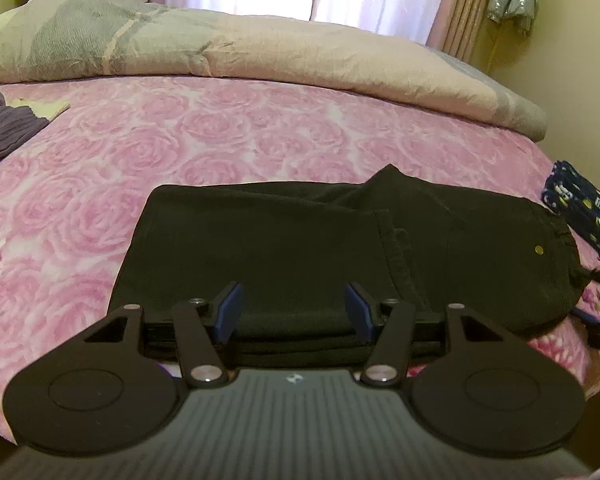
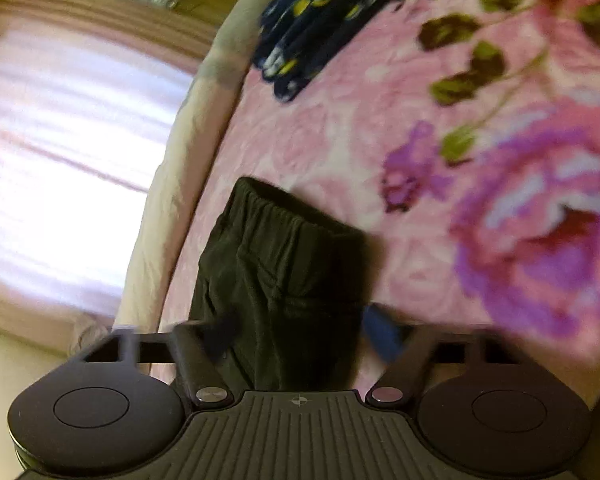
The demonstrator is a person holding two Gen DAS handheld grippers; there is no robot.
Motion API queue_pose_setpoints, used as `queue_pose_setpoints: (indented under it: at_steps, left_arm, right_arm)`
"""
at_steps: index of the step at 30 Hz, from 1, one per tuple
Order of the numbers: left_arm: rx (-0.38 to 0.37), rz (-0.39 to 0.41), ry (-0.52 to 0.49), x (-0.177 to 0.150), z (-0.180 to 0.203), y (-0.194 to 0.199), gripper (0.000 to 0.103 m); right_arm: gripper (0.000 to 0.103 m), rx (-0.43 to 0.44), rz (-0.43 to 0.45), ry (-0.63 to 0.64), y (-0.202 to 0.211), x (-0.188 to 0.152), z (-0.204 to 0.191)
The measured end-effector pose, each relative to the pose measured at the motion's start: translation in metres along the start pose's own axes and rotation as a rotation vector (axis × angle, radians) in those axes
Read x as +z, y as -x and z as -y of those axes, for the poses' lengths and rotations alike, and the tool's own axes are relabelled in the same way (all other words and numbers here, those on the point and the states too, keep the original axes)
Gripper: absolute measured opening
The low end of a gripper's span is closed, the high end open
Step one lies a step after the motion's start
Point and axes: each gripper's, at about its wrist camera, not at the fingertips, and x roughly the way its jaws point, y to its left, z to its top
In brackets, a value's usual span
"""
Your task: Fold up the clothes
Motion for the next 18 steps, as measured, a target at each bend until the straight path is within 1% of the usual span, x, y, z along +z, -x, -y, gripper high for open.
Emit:
queue_pose_setpoints:
  at_steps: [3, 6, 9, 14, 15, 16, 17, 18]
  left_arm:
    - [-0.014, -0.024, 0.005, 0.0, -0.003, -0.004, 0.053]
    - [-0.021, -0.028, -0.011, 0.003, -0.006, -0.006, 0.053]
    - [-0.033, -0.022, -0.006, 0.007, -0.012, -0.007, 0.053]
    - [-0.039, -0.031, 0.044, 0.007, -0.025, -0.017, 0.053]
    - [-0.041, -0.036, 0.055, 0.007, -0.027, -0.018, 0.053]
    - [-0.046, -0.039, 0.064, 0.006, -0.029, -0.019, 0.053]
    - [-0.052, -0.041, 0.072, 0.005, -0.032, -0.021, 0.053]
    - [-0.053, -0.042, 0.079, 0.004, -0.035, -0.022, 0.053]
  right_arm:
    - [0.066, 0.021, 0.019, 0.024, 0.0, -0.007, 0.004]
    - [0.066, 0.035, 0.042, 0.049, 0.007, -0.016, 0.005]
    - [0.066, 0.017, 0.007, 0.013, 0.006, -0.02, 0.001]
    - [0.066, -0.021, 0.001, -0.013, -0.011, -0.023, -0.009]
    - [0.063, -0.025, 0.007, -0.017, -0.014, -0.023, -0.01]
    - [0.051, -0.034, 0.013, -0.021, -0.015, -0.024, -0.01]
    - [0.047, -0.043, 0.018, -0.026, -0.015, -0.026, -0.01]
    - [0.044, -0.034, 0.024, -0.029, -0.014, -0.027, -0.008]
